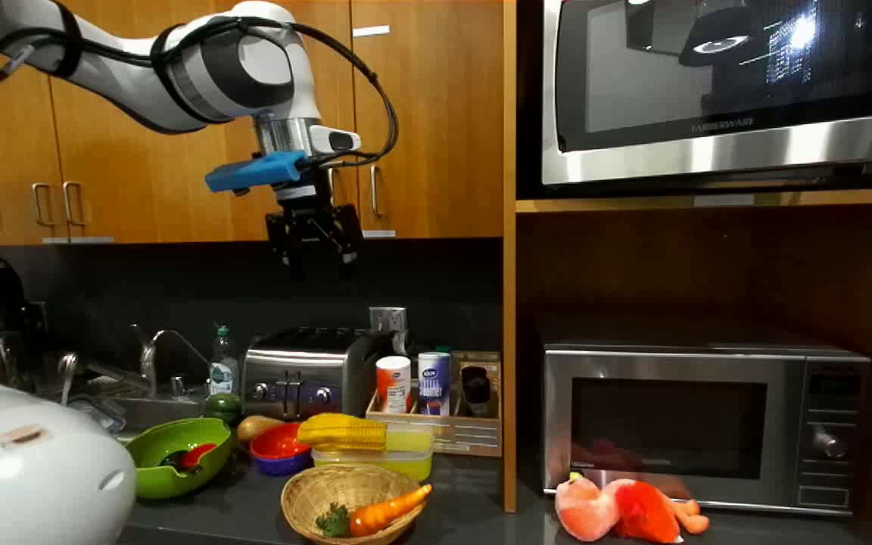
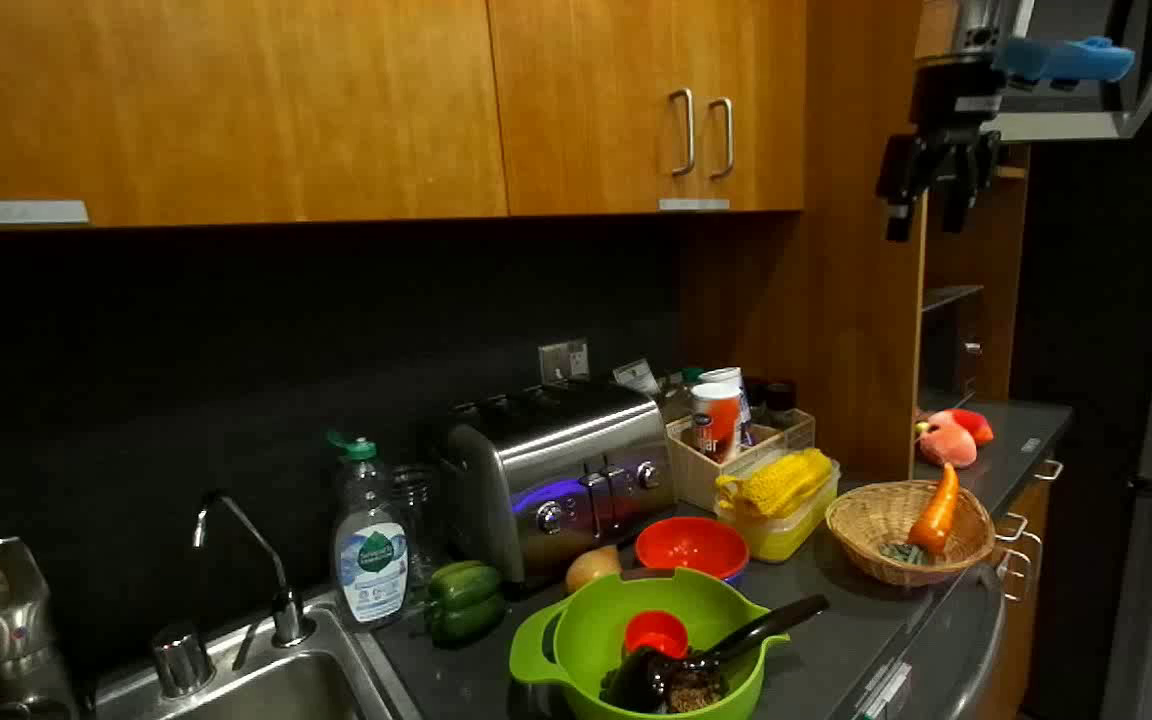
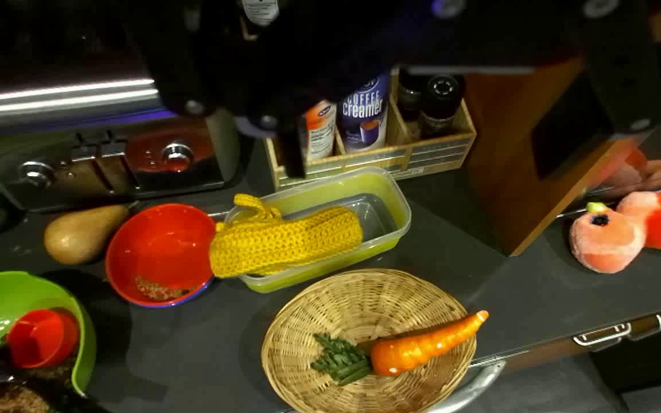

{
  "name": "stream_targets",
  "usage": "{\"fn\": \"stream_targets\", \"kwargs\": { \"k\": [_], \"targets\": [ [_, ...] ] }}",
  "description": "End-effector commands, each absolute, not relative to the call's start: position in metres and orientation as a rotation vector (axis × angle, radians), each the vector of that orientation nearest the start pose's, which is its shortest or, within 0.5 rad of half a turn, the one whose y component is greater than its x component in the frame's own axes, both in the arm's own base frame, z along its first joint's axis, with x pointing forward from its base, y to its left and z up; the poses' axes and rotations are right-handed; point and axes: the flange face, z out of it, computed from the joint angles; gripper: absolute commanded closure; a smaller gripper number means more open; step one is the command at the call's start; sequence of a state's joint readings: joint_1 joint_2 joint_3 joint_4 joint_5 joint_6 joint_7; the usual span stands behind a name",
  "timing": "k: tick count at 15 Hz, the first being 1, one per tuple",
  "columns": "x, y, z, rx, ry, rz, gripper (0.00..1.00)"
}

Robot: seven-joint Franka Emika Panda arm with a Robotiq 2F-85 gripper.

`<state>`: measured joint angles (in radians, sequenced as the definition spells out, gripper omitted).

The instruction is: Close the microwave door

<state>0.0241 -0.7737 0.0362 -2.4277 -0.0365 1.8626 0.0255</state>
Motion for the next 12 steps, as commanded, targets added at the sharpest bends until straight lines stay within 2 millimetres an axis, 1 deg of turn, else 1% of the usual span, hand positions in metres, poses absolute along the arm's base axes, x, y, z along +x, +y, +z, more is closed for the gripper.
{"fn": "stream_targets", "kwargs": {
  "k": [1, 7, 9, 10, 12],
  "targets": [
    [0.336, 0.02, 0.581, -3.177, -0.054, -0.336, 0.0],
    [0.336, 0.02, 0.582, -3.176, -0.054, -0.337, 0.0],
    [0.331, 0.005, 0.588, -3.175, -0.005, -0.362, 0.0],
    [0.326, -0.008, 0.596, -3.164, 0.05, -0.399, 0.0],
    [0.312, -0.044, 0.617, -3.112, 0.215, -0.512, 0.0]
  ]
}}
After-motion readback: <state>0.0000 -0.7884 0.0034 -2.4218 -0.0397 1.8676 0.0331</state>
